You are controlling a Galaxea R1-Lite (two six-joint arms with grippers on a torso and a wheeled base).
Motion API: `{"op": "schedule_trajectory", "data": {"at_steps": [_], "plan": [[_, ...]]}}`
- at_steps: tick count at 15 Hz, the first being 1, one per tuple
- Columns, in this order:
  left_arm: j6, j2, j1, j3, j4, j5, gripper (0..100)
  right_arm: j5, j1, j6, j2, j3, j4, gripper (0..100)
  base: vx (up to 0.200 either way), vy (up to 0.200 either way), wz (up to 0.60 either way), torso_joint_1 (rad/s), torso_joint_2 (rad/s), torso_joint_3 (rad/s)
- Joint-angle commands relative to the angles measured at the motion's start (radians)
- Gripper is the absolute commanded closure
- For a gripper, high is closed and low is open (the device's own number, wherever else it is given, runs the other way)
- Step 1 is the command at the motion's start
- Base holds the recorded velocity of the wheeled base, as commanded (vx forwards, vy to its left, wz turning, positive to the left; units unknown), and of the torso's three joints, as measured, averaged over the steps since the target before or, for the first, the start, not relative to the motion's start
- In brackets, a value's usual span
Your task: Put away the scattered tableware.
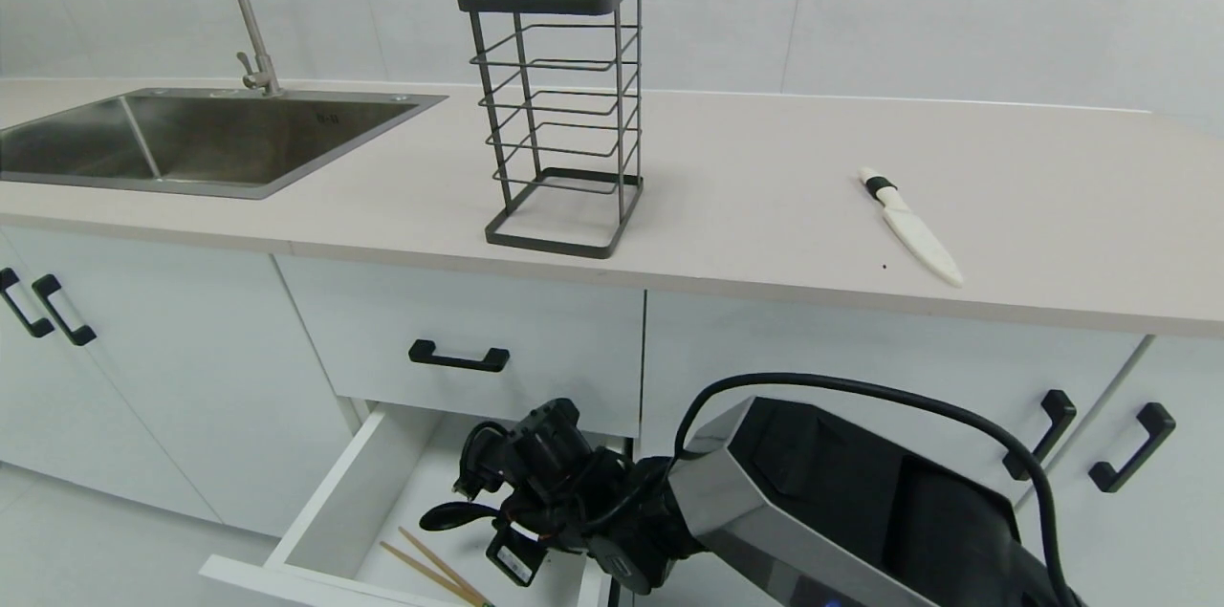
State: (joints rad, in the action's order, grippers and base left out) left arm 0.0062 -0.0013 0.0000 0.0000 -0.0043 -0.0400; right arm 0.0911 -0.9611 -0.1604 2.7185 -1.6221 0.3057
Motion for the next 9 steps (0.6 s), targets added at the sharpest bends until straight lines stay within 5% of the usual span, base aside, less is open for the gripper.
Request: {"op": "schedule_trajectory", "data": {"at_steps": [1,3,4,9], "plan": [[0.0,0.001,0.0,0.0,0.0,0.0,0,0.001,-0.004,-0.002,-0.01,0.002,0.0,100,0.0,0.0,0.0,0.0,0.0,0.0],[0.0,0.001,0.0,0.0,0.0,0.0,0,-0.001,-0.01,-0.004,-0.01,0.005,0.0,100,0.0,0.0,0.0,0.0,0.0,0.0],[0.0,0.001,0.0,0.0,0.001,0.0,0,-0.001,-0.013,-0.004,-0.01,0.007,0.0,0,0.0,0.0,0.0,0.0,0.0,0.0],[0.0,0.001,0.0,0.0,0.0,0.0,0,-0.002,-0.018,-0.036,-0.043,0.054,0.052,0,0.0,0.0,0.0,0.0,0.0,0.0]]}}
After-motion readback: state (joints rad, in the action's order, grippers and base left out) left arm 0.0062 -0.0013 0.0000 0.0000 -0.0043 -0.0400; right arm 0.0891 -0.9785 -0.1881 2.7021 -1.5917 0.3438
